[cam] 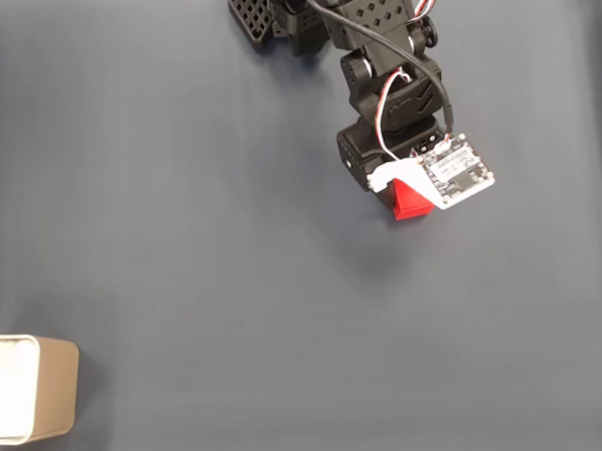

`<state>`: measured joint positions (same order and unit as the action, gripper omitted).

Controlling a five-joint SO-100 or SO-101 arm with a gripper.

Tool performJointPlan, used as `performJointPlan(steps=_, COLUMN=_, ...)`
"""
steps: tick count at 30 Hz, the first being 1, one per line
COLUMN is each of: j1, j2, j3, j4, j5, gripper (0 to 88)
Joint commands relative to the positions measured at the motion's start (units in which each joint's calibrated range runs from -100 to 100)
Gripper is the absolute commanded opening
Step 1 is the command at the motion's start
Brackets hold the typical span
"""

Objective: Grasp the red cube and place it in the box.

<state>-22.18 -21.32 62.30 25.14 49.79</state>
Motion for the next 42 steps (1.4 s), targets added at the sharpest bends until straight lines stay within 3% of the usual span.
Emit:
performJointPlan(steps=1, j1=-0.9, j2=-1.7, j3=-2.3, j4=-0.8, j5=-0.5, gripper=40.1)
performJointPlan(steps=30, j1=-3.5, j2=-1.0, j3=-2.3, j4=-2.5, j5=0.3, gripper=39.6)
performJointPlan(steps=42, j1=-2.2, j2=-0.9, j3=-1.8, j4=-2.4, j5=1.4, gripper=31.1)
